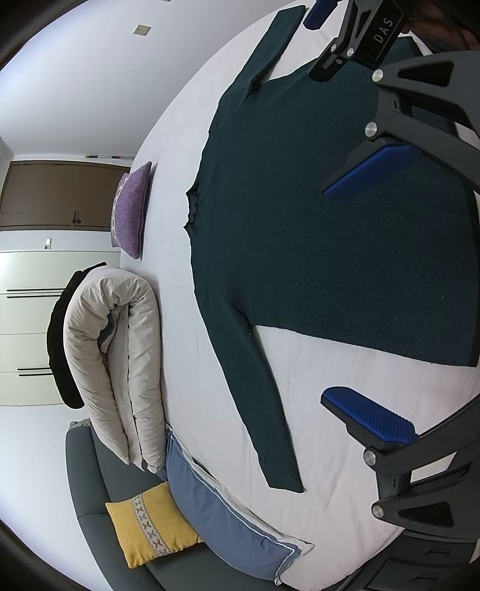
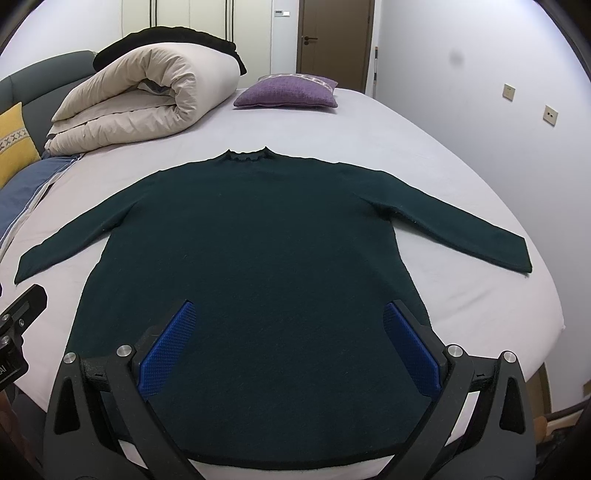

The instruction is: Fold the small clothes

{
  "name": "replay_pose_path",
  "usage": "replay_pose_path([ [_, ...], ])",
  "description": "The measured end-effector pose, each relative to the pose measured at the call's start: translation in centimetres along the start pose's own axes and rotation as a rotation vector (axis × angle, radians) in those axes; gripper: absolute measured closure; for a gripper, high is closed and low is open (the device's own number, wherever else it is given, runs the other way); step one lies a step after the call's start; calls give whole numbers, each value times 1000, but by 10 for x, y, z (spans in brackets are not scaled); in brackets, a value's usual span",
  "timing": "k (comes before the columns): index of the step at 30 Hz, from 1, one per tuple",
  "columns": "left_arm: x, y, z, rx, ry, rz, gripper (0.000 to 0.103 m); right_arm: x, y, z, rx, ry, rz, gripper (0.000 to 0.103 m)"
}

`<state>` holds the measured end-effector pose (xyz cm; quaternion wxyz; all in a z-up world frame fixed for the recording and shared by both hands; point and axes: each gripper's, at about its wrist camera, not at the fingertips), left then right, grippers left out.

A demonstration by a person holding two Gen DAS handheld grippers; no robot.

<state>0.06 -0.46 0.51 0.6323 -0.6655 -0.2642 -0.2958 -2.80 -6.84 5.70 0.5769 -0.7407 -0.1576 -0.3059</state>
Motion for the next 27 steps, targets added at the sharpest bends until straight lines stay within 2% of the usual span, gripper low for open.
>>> replay_pose_path([
  [27,0,0,-2,-2,1,-1,0,-1,2,1,2,2,6,0],
])
Point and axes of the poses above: each gripper's, at about its wrist camera, not at the fingertips, and y roughly the way its jaws point, z to its left, x to its top, and after that the axes turned 4 degrees about -x, right-handed
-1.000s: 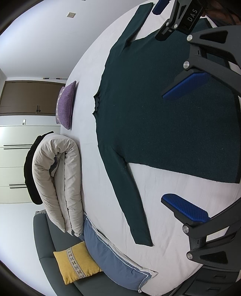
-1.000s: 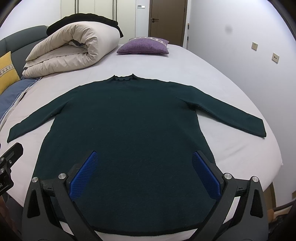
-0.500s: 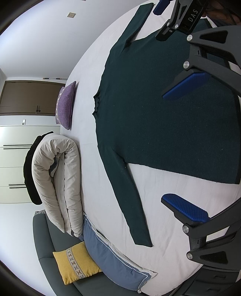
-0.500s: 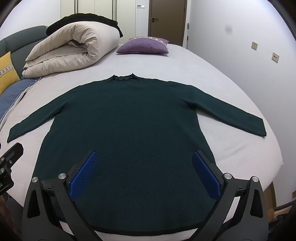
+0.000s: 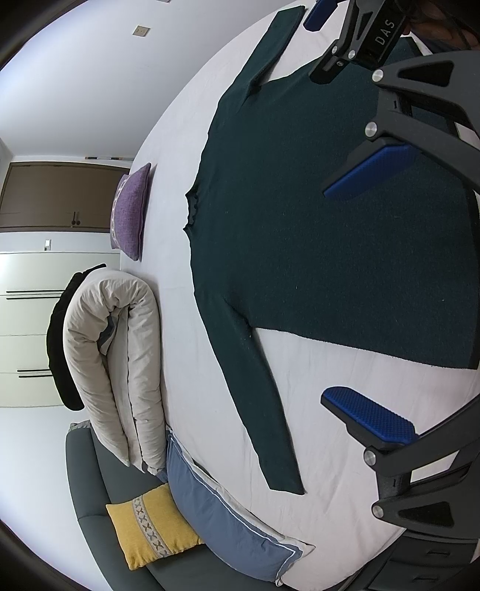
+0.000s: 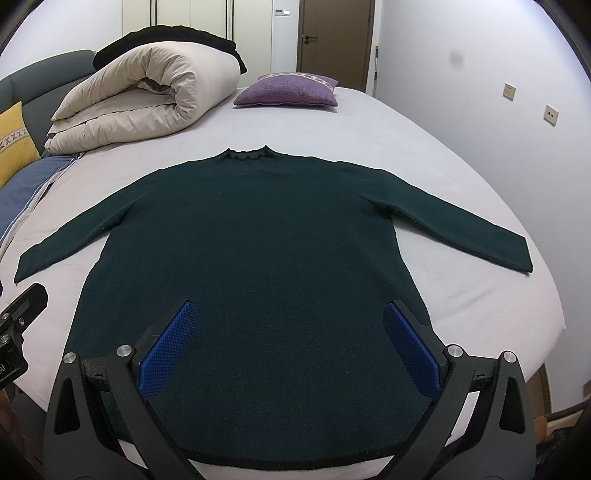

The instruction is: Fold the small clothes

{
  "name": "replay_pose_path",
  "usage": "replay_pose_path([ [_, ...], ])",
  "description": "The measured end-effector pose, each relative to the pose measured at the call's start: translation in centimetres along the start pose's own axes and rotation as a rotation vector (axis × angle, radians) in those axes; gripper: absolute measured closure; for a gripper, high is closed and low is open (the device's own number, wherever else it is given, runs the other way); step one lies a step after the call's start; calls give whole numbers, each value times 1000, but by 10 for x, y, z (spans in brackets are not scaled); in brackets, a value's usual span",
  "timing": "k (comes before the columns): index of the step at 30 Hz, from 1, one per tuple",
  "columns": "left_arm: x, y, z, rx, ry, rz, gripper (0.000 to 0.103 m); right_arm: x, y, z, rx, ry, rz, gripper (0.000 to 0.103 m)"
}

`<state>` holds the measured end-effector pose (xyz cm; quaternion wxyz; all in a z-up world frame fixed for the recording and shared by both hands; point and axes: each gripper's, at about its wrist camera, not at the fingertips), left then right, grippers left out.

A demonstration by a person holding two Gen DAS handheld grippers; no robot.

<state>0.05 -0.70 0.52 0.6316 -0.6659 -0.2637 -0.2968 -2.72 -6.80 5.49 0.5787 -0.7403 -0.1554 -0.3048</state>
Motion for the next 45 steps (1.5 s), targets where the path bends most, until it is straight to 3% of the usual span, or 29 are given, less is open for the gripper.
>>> replay_pose_path([
  [27,0,9,-10,5,-3,-3,0,-1,3,1,3,-7,8,0],
  [34,0,19,-1,-97,-74,37,0,1,10,-7,25,10,12,0],
  [36,2,25,2,-116,-88,50,0,5,12,-23,63,57,-4,0],
  [39,5,43,4,-212,-115,123,0,16,22,-75,106,178,-39,0],
  [42,9,55,4,-248,-137,125,0,22,47,-155,118,361,-50,0],
  [45,14,73,1,-374,-160,146,0,14,87,-248,125,604,16,5],
])
Point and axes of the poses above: each gripper's, at about its wrist camera, not at the fingertips, and y roughly the way its jaws point, z to its left, x to its top, and after that the axes turned 4 degrees about -x, right-handed
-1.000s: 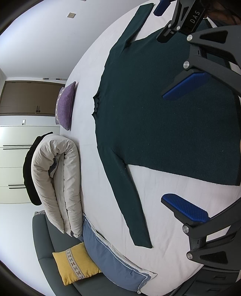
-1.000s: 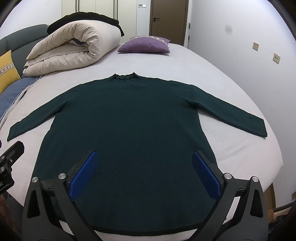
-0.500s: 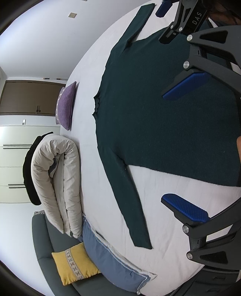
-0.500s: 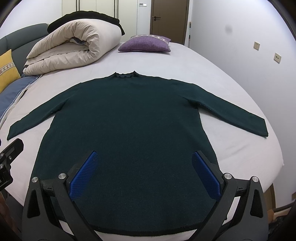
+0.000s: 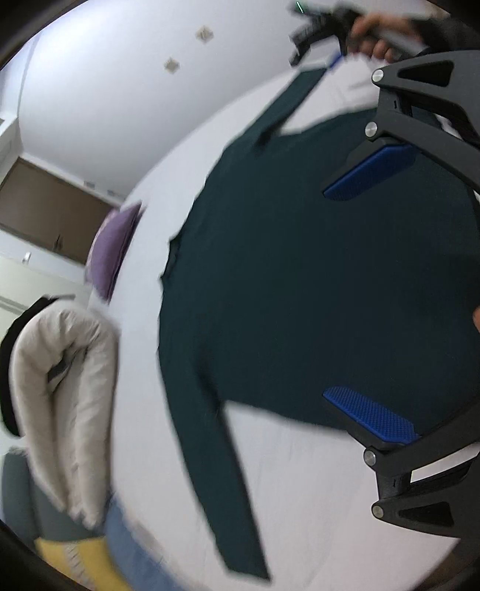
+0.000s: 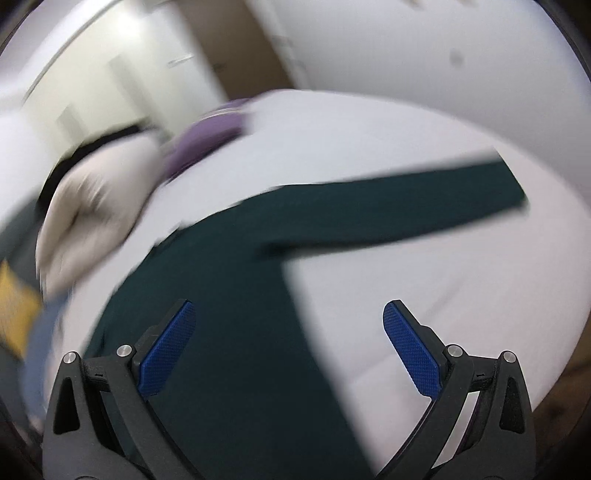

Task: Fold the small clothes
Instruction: 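Grasp the sweater sleeve nearest the right tool and lift it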

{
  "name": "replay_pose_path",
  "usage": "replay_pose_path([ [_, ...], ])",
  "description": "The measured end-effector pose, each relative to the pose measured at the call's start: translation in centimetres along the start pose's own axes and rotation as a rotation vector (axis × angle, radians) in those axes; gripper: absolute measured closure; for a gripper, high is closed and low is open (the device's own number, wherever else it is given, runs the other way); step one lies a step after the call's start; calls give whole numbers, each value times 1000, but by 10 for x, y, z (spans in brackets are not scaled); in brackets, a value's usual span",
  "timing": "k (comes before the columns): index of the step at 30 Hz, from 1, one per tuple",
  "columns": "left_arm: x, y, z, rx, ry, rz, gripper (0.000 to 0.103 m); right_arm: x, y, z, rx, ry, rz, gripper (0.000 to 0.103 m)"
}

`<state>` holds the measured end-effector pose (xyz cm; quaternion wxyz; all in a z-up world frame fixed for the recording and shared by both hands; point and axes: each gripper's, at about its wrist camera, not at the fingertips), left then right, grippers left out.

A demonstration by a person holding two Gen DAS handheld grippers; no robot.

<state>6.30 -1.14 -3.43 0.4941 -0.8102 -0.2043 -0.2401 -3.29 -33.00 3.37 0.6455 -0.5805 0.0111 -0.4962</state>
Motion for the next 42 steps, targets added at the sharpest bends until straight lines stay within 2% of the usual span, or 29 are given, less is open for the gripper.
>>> replay_pose_path([
  [1,3,8,1,-32,-15,27,0,13,10,-32,8,94,17,6],
  [4,8,29,-5,11,6,97,0,39,34,-119,24,339,30,11],
  [5,9,33,-7,24,8,91,0,46,41,-144,22,398,29,16],
  [7,15,42,-7,11,-13,81,0,55,52,-177,12,470,29,22],
  [9,18,48,-4,-13,-40,78,0,65,65,-205,45,537,20,31],
  [13,25,65,1,-79,-88,95,0,91,82,-234,77,595,-18,47],
  [15,30,73,2,-107,-104,103,1,104,94,-245,84,605,-19,74],
  [16,31,76,4,-128,-118,105,3,110,101,-249,79,602,-12,79],
  [17,32,78,5,-143,-131,107,6,114,106,-252,69,592,-10,91],
  [18,34,81,7,-154,-140,108,8,119,108,-251,35,566,-8,95],
  [20,37,83,11,-167,-151,108,15,129,108,-237,2,500,-15,96],
  [23,44,85,18,-198,-175,93,21,148,106,-188,1,356,-35,96],
  [26,53,80,28,-221,-197,61,21,159,109,-95,52,128,-36,96],
  [29,62,78,43,-242,-232,35,21,144,121,10,128,-94,-8,96],
  [31,68,79,52,-250,-246,26,21,113,137,83,181,-225,36,96],
  [33,72,80,61,-248,-255,17,21,83,154,139,210,-294,80,96],
  [35,76,83,72,-252,-277,14,21,47,180,184,238,-338,135,93],
  [36,78,85,77,-256,-292,15,21,14,192,203,255,-348,160,90],
  [37,79,89,81,-259,-304,16,20,-4,210,218,265,-369,191,84],
  [39,79,96,85,-260,-314,29,18,-60,234,255,272,-413,247,49],
  [42,81,115,77,-271,-306,54,15,-104,250,251,312,-418,289,42],
])
Point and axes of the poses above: each gripper's, at about its wrist camera, not at the fingertips, and y roughly the way its jaws point, z to its left, x to its top, and after that the axes turned 4 degrees about -x, right-handed
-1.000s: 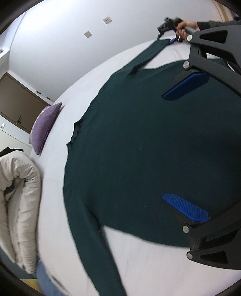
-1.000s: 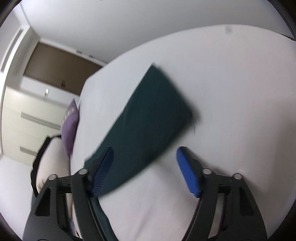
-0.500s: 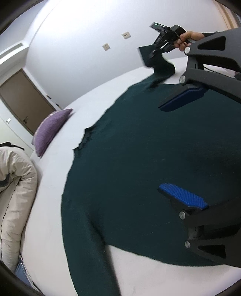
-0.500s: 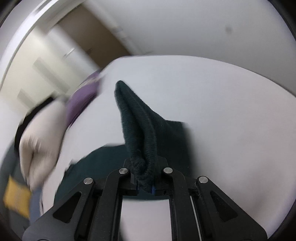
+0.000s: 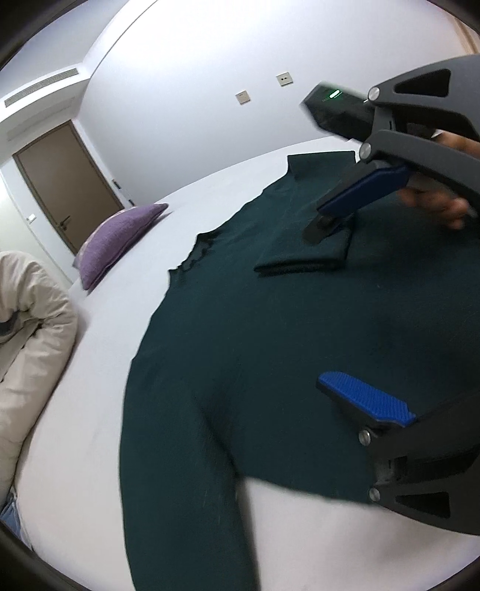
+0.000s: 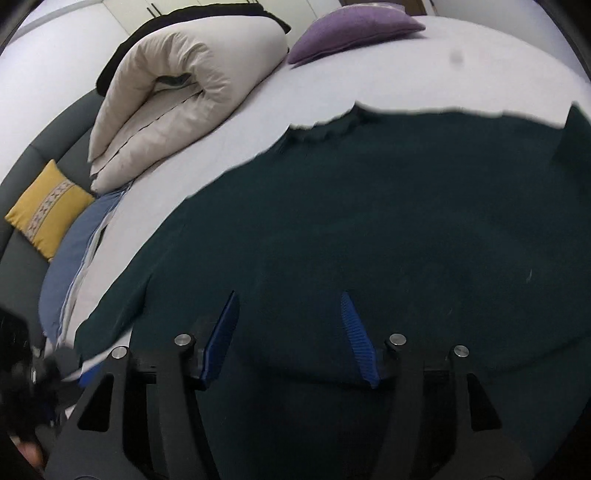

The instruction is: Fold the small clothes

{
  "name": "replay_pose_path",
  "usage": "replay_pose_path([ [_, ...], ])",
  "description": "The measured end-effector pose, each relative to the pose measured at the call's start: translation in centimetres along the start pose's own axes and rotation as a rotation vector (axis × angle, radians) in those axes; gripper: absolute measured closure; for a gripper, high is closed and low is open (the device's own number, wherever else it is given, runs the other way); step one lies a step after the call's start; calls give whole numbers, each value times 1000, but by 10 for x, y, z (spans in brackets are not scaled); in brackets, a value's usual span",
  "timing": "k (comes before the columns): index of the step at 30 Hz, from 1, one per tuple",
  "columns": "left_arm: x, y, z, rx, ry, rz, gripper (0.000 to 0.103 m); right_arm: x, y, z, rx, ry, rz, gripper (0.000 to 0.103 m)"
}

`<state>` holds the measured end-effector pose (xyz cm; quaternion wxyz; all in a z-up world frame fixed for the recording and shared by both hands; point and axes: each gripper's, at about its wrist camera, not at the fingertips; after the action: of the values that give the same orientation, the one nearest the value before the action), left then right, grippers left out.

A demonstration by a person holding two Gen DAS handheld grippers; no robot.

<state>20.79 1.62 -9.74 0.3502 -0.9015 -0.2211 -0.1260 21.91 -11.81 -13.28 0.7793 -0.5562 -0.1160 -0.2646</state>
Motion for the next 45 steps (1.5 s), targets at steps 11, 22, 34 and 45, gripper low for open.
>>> replay_pose_path([
  [11,12,124,-51,103,90,176,27,-35,-109,-117,148,397,-152,38],
  [22,36,112,-63,167,180,143,94,-27,-120,-203,233,586,-215,40],
  [34,74,86,-16,233,137,36,95,-9,-126,-227,232,659,-261,40],
  [45,73,95,-6,236,162,20,95,-18,-148,-267,226,756,-332,38],
])
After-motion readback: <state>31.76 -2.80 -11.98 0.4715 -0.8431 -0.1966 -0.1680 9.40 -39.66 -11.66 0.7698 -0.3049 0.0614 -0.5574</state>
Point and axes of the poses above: each gripper's, at about its wrist camera, not at the fingertips, and y roughly the way its jaws point, z to its left, x to its top, and after that the axes turned 4 degrees about -x, right-handed
